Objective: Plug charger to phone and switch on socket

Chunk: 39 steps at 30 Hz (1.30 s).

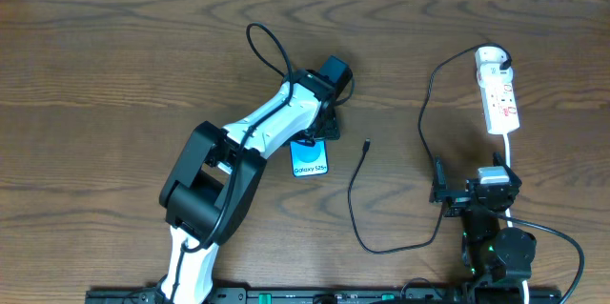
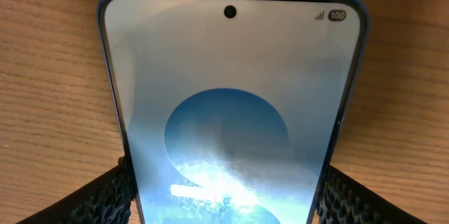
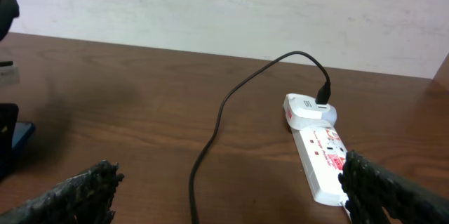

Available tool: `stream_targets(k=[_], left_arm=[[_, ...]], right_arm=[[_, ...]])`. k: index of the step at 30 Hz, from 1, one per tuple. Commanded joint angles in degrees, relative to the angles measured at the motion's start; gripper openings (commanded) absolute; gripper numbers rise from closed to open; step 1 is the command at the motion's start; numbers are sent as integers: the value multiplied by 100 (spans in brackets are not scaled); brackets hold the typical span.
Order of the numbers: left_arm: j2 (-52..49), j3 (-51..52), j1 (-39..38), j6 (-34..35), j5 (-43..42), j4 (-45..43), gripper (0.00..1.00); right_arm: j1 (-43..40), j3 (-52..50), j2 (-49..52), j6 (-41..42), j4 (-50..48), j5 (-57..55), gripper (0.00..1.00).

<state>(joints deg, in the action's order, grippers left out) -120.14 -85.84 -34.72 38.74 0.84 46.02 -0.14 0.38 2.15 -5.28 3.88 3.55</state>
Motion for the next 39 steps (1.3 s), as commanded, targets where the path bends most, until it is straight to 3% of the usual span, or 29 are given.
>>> stream_targets(k=[1,36,37,38,39], left_arm=[[260,44,2,-57,155,9,79],[-247,57,-4,-57,284,-435,80],[-247,57,-9,-55,262,-435,81],[-247,57,-9,-55,238,-435,98],[-247,57,-9,-55,219,-435,98]], right_arm=[[57,-2,-11,-59,24,-22,99],[57,-2,-11,-59,24,-22,99],[57,-2,-11,-59,24,-22,99],[57,-2,-11,-59,24,-22,99],[57,-2,-11,-59,24,-20,99]])
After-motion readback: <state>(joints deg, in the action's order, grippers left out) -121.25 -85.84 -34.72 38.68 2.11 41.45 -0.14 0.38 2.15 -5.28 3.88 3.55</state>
